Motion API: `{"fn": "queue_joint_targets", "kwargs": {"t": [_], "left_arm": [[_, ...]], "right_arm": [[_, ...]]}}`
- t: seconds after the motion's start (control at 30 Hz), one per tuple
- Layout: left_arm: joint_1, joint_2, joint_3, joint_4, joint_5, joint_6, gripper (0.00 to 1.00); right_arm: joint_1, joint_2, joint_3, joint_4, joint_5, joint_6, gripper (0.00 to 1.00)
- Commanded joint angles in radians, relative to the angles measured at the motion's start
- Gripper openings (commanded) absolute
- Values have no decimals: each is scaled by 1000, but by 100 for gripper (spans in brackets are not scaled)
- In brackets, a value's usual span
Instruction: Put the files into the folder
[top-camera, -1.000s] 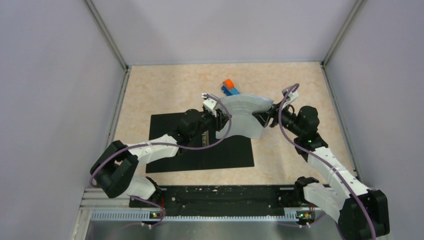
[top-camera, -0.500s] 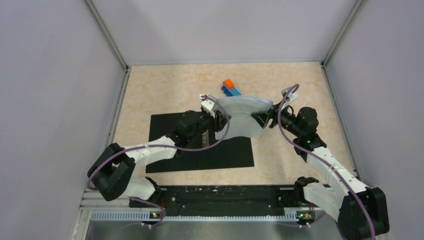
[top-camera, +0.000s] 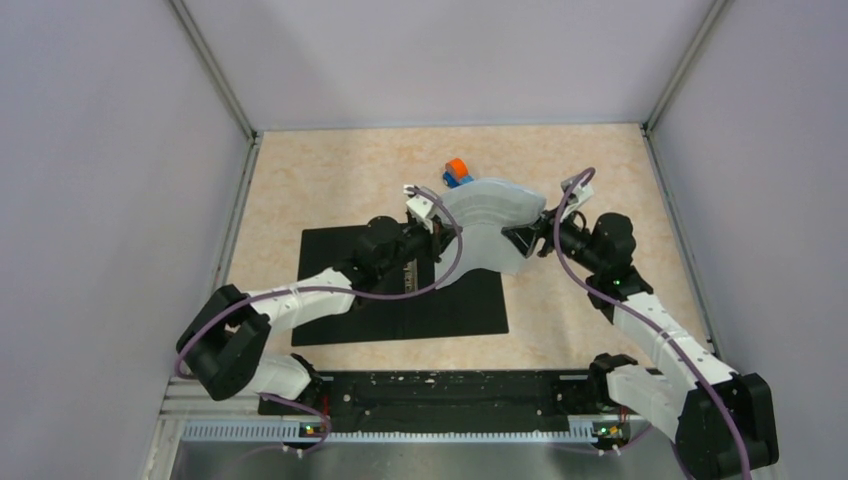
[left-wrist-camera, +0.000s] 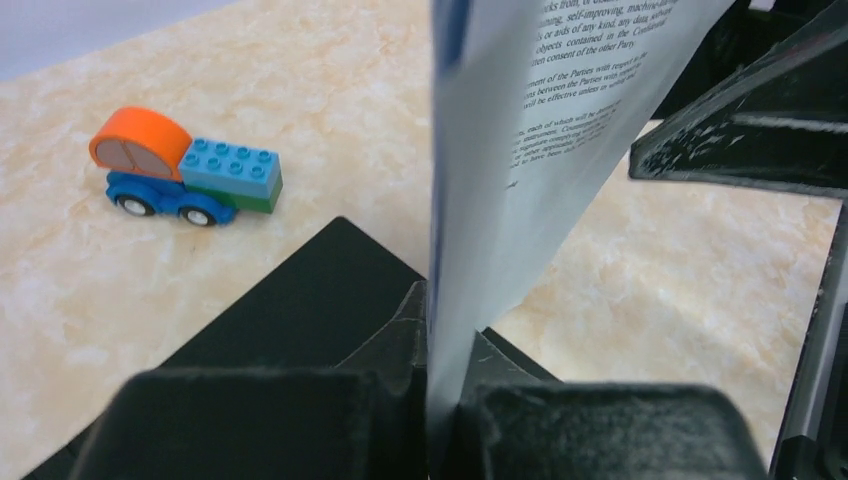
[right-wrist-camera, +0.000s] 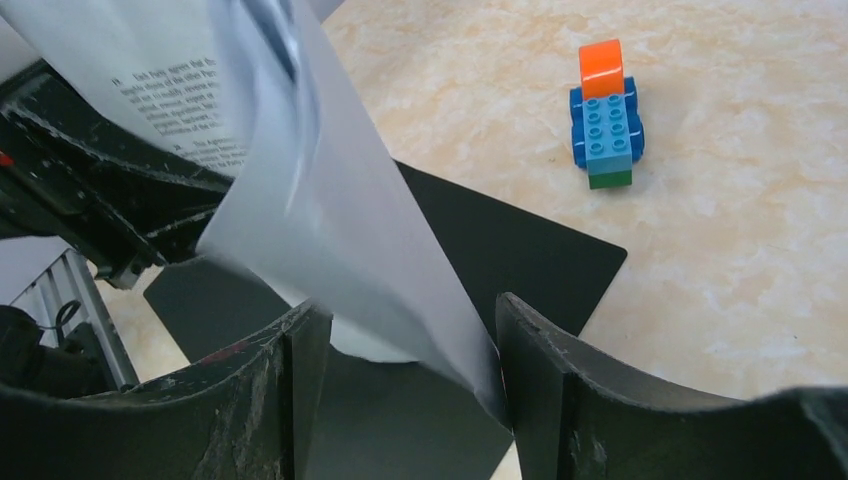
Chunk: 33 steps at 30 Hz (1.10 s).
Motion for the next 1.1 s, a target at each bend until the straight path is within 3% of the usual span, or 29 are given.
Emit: {"fn": "queue_joint_targets", "kwargs": {"t": [0.0, 0.2, 0.4, 0.73, 0.83, 1.0, 1.07], "left_arm": [[-3, -37, 122, -38, 76, 39, 0], [-1, -212, 284, -377, 150, 152, 0], [-1, -324, 459, -651, 237, 226, 0], [1, -319, 652, -834, 309, 224, 0], [6, -303, 669, -829, 325, 197, 0], [14, -272, 702, -837, 356, 157, 0], [15, -275, 686, -821, 362, 144, 0]], "right_arm": [[11, -7, 89, -19, -31, -41, 61], [11, -60, 220, -106, -80, -65, 71], [11, -62, 399, -114, -230, -47, 73], [11, -84, 505, -38, -384, 63, 70], [11, -93, 506, -45, -395, 75, 60], [11, -108, 508, -91, -382, 70, 31], [11, -108, 517, -130, -357, 51, 15]]}}
